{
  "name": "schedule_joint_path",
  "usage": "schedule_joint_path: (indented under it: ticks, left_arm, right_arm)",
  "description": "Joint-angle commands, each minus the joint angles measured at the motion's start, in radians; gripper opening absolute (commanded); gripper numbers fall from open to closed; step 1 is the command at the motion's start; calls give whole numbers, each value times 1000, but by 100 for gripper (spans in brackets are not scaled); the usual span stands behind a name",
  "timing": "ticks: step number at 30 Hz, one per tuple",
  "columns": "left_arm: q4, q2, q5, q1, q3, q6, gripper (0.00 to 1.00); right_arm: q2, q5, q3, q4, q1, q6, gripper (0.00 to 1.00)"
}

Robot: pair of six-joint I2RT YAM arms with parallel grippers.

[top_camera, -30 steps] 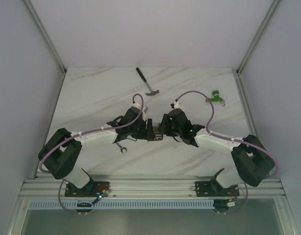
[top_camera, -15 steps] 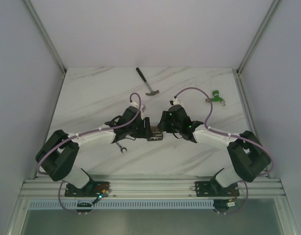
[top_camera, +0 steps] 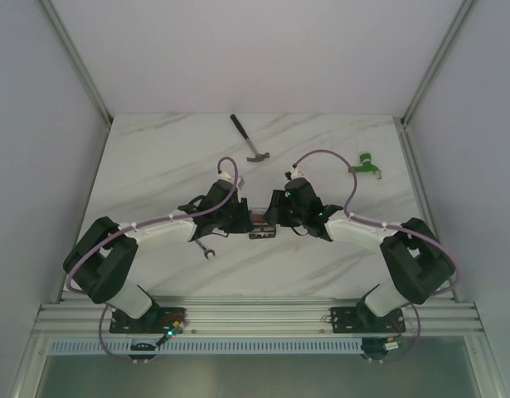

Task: Snap on the fuse box
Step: Close the fuse box cover on the fuse box base.

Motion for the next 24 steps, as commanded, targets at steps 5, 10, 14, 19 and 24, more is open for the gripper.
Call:
schedule_joint_path:
  ticks: [5,10,14,19,24]
  left_arm:
    - [31,38,43,-14,-1,-11,37]
    - [35,55,47,-27,4,-12,36]
    - [34,56,51,-29,3,-12,36]
    - [33,50,42,-28,1,-7,38]
    - [29,10,41,-18,-7,-9,46]
  right_arm:
    - [43,-68,-29,62,1,22,57]
    - [42,-110,-47,102,2,40,55]
    - [35,-142,-66,134,3,55,54]
    - [25,-123,-89,129,2,57,53]
    - [-41,-91,-92,91,-8,32,56]
